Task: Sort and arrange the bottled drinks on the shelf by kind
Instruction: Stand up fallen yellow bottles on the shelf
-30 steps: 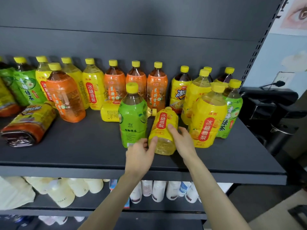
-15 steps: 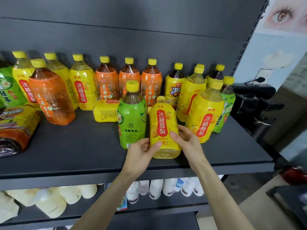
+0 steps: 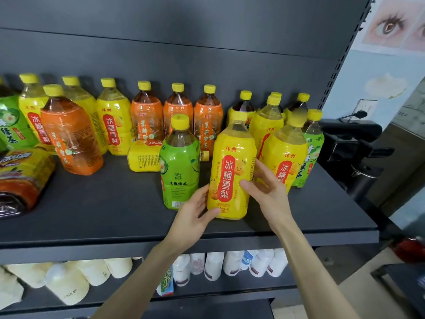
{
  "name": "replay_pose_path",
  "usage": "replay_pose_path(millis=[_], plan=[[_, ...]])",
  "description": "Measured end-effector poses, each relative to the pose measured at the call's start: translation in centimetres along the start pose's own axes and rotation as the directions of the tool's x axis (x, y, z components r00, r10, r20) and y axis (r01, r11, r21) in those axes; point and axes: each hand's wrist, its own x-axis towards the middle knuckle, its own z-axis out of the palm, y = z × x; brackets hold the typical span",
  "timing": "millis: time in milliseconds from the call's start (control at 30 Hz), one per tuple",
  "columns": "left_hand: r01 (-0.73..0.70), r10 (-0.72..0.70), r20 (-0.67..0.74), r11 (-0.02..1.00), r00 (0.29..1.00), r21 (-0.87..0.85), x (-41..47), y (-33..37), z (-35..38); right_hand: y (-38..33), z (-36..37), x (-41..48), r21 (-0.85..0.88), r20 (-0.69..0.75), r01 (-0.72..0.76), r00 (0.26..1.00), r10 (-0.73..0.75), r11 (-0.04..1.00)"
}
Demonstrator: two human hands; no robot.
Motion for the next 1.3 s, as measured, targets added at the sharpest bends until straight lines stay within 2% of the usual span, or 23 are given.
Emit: replay_pose_path(millis=[167, 467, 600, 700, 800, 1067, 1200, 1300], plan=[[-0.031, 0.045, -0.110, 0.991, 0.993, 0.129, 0.9, -0.7, 1.0, 0.1, 0.0, 0.3, -0.094, 0.052, 0.027, 0.998, -0.022, 0.995], [0.004, 0.092, -0.190, 0.893, 0.978, 0.451, 1.6, 0.6, 1.9, 0.6, 0.4, 0.3, -0.279, -0.004, 0.065, 0.998, -0.069, 0.958], [0.013, 0.114, -0.222, 0.865, 0.968, 0.502, 0.5, 1.5, 1.8, 0.5, 0.6, -0.6, -0.421, -0.073, 0.087, 0.989, -0.130, 0.903], [-0.004, 0.203, -0.289, 0.823, 0.936, 0.568, -1.1, 2.1, 0.8, 0.6, 0.9, -1.9, -0.537, -0.164, 0.095, 0.963, -0.215, 0.838], [-0.015, 0.256, -0.360, 0.833, 0.897, 0.553, -2.7, 2.9, -0.9, 0.1, 1.9, -3.1, -0.535, -0.179, 0.120, 0.951, -0.252, 0.836], [-0.035, 0.290, -0.467, 0.876, 0.835, 0.481, -4.8, 5.2, -8.2, -3.2, 8.5, -3.6, -0.454, -0.079, 0.239, 0.949, -0.306, 0.858], [-0.028, 0.283, -0.485, 0.883, 0.828, 0.469, -5.5, 4.9, -12.4, -3.8, 12.5, -4.0, -0.435, -0.035, 0.270, 0.948, -0.316, 0.859], [-0.029, 0.270, -0.471, 0.888, 0.840, 0.459, -5.7, 4.2, -15.8, -3.5, 16.0, -4.4, -0.440, -0.068, 0.252, 0.948, -0.312, 0.862]])
